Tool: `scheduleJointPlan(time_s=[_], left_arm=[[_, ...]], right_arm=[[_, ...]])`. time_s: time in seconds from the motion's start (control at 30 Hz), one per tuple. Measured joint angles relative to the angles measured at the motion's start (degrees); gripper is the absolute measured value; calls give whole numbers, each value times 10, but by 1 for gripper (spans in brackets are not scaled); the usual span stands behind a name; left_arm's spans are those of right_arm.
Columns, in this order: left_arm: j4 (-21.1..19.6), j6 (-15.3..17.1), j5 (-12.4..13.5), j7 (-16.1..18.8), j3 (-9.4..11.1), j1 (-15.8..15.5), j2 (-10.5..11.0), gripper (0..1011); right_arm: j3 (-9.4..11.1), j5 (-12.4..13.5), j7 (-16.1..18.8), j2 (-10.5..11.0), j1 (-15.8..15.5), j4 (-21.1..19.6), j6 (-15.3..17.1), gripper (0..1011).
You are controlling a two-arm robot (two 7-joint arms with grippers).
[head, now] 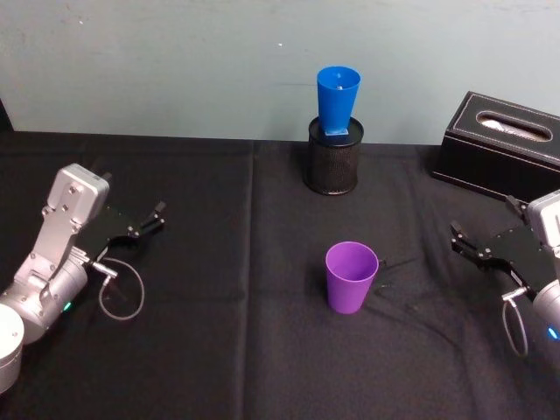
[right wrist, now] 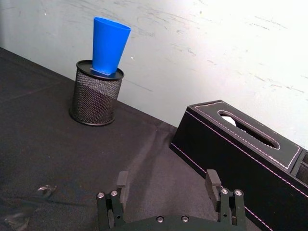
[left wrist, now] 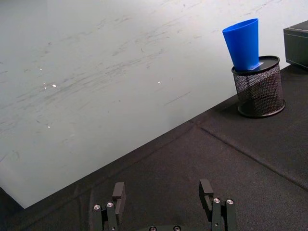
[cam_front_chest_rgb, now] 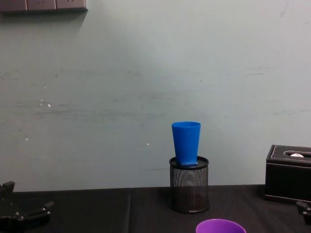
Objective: Pick up one cup with a gripper and tap it against the other cup.
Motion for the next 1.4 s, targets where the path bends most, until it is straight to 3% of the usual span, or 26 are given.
scheduleJointPlan(time_s=[1.4], left_arm=[[0, 0, 0, 0, 0, 0, 0, 1005]], right_arm=[[0, 0, 0, 0, 0, 0, 0, 1003]])
